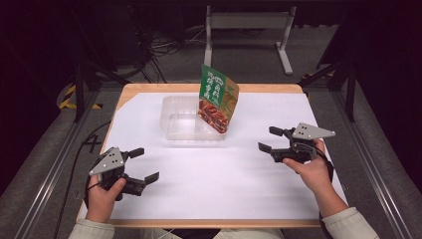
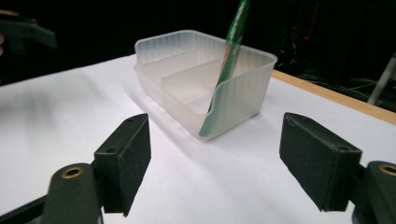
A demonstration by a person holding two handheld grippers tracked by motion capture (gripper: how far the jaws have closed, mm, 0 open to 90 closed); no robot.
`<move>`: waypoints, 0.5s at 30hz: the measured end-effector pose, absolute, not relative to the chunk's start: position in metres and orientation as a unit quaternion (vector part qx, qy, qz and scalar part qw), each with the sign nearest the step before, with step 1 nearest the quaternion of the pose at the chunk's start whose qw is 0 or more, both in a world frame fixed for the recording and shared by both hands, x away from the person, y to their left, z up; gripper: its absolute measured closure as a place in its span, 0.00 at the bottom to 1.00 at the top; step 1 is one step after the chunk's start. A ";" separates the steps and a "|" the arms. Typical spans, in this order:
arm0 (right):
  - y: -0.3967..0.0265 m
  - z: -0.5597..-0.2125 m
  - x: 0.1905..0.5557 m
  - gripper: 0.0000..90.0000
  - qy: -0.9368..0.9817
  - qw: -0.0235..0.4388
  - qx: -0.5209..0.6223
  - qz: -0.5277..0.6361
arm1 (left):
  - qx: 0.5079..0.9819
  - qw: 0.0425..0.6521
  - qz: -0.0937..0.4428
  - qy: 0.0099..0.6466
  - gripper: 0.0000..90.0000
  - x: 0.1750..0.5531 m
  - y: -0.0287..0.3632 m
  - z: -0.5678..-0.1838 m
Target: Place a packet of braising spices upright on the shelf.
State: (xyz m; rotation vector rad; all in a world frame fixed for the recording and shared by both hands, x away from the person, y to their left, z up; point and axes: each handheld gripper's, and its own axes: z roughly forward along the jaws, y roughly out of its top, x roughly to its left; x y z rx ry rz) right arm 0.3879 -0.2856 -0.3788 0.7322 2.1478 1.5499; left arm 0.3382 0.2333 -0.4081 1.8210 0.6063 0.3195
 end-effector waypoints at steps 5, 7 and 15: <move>-0.282 -0.403 0.384 0.28 0.771 0.198 0.243 0.554 | 0.779 0.562 0.138 0.240 0.01 0.337 0.238 -0.414; -0.281 -0.407 0.384 0.28 0.774 0.195 0.243 0.551 | 0.772 0.570 0.134 0.245 0.01 0.337 0.240 -0.416; -0.277 -0.434 0.385 0.28 0.779 0.174 0.260 0.543 | 0.770 0.569 0.128 0.259 0.01 0.338 0.241 -0.426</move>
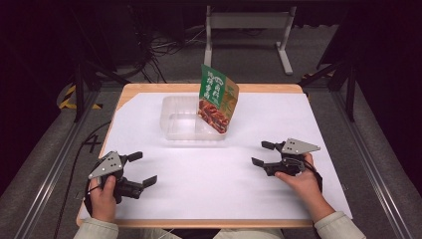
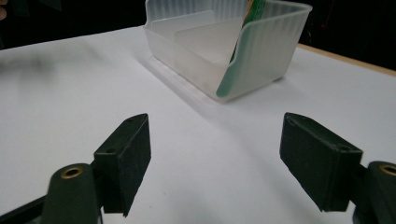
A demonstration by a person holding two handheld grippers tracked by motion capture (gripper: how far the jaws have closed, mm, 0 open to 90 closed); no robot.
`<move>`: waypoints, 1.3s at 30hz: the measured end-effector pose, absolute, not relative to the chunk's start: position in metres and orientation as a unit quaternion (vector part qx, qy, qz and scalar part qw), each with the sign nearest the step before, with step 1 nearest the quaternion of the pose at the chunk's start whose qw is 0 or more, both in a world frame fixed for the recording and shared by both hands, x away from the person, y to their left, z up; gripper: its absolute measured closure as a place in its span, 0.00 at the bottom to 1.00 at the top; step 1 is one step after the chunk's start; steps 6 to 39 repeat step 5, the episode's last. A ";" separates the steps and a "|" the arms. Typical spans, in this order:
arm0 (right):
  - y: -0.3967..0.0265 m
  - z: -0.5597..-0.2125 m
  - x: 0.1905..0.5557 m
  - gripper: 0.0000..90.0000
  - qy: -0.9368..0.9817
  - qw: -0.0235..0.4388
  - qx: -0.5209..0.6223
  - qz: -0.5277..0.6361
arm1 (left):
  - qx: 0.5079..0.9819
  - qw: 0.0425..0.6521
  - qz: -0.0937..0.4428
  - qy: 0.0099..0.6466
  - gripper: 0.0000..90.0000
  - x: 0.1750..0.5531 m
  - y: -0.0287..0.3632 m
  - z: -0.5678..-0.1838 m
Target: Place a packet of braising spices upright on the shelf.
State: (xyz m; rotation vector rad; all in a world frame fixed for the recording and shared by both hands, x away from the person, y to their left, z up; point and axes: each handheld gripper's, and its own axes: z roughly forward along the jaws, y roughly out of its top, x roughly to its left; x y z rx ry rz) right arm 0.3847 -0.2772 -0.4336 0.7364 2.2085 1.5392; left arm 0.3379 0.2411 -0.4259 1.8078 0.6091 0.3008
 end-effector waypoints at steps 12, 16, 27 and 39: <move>-0.277 -0.437 0.385 0.28 0.781 0.168 0.262 0.541 | 0.770 0.566 0.130 0.263 0.01 0.341 0.239 -0.429; -0.277 -0.437 0.385 0.28 0.781 0.168 0.262 0.541 | 0.770 0.566 0.130 0.263 0.01 0.341 0.239 -0.429; -0.277 -0.437 0.385 0.28 0.781 0.168 0.262 0.541 | 0.770 0.566 0.130 0.263 0.01 0.341 0.239 -0.429; -0.277 -0.437 0.385 0.28 0.781 0.168 0.262 0.541 | 0.770 0.566 0.130 0.263 0.01 0.341 0.239 -0.429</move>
